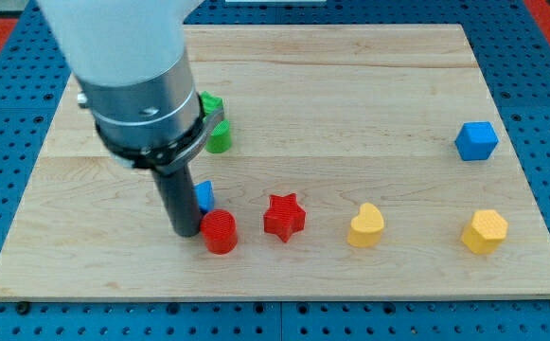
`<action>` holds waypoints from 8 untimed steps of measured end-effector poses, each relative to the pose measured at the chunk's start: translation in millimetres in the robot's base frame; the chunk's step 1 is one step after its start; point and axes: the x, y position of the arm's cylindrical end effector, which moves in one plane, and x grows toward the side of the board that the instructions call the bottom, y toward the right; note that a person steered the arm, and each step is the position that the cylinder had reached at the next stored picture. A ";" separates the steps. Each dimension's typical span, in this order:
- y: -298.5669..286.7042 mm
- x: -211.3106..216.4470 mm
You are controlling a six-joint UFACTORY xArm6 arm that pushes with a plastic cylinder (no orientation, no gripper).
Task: Push the blue triangle right and up a bit
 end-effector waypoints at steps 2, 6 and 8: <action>-2.7 -8.1; -16.5 -34.4; 55.4 -32.6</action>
